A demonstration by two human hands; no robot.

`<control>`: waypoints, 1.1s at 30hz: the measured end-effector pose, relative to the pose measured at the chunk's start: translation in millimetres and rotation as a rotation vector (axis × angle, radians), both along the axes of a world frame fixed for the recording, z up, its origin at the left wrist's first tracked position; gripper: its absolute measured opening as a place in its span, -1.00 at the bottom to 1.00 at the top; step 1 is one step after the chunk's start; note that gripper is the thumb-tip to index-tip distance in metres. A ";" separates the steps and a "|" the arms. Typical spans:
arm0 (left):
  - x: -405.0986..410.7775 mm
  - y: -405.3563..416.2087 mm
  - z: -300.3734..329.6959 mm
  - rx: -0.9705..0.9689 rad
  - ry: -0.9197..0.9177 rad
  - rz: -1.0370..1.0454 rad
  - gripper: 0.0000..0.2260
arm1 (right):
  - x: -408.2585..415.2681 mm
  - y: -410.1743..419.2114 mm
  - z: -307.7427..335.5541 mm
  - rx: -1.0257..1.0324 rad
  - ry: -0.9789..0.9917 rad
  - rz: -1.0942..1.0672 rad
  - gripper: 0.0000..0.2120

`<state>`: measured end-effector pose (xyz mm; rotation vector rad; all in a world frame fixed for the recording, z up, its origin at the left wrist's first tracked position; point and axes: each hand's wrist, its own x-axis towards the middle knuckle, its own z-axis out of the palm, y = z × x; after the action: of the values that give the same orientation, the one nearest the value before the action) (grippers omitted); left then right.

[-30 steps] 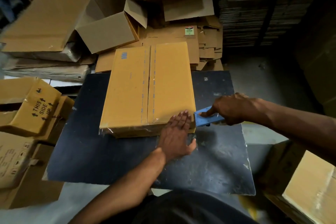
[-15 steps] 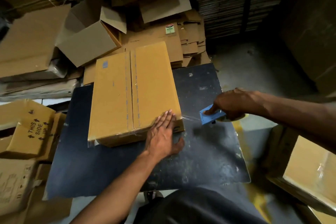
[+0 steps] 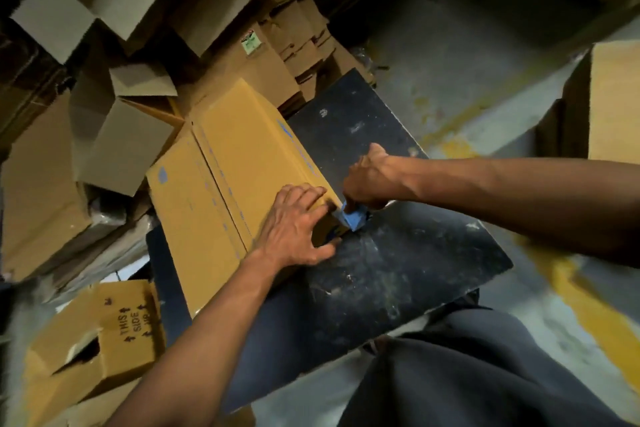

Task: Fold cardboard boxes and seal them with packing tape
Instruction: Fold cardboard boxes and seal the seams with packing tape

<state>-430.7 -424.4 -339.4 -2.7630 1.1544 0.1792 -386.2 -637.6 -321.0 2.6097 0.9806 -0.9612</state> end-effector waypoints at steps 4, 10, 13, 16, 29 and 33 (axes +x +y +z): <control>8.4 -0.2 -3.2 0.015 -0.006 -0.051 -0.35 | 4.7 10.5 -11.8 -0.019 -0.024 -0.020 -0.66; 15.7 3.3 -9.0 -0.030 0.019 -0.054 -0.45 | -3.1 -26.5 -61.7 -0.170 0.014 0.225 -0.67; 20.6 2.1 -9.6 0.045 0.079 -0.034 -0.38 | 15.8 -59.3 -75.0 0.001 0.278 0.107 -0.58; 30.2 -3.7 -10.5 0.121 0.148 0.007 -0.28 | 31.8 -67.4 -88.2 0.121 0.389 -0.076 -0.43; 56.0 19.2 -46.9 -0.206 0.084 0.172 -0.50 | -18.3 -24.1 -105.4 0.965 -0.106 -0.835 -0.64; 57.9 23.8 -50.5 -0.239 0.070 0.144 -0.58 | -69.1 55.4 -132.0 1.618 0.396 -1.265 -0.60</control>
<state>-372.9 -400.6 -389.9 -3.0753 1.0556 0.1644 -455.3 -582.2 -453.0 4.7519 -0.4726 -1.0303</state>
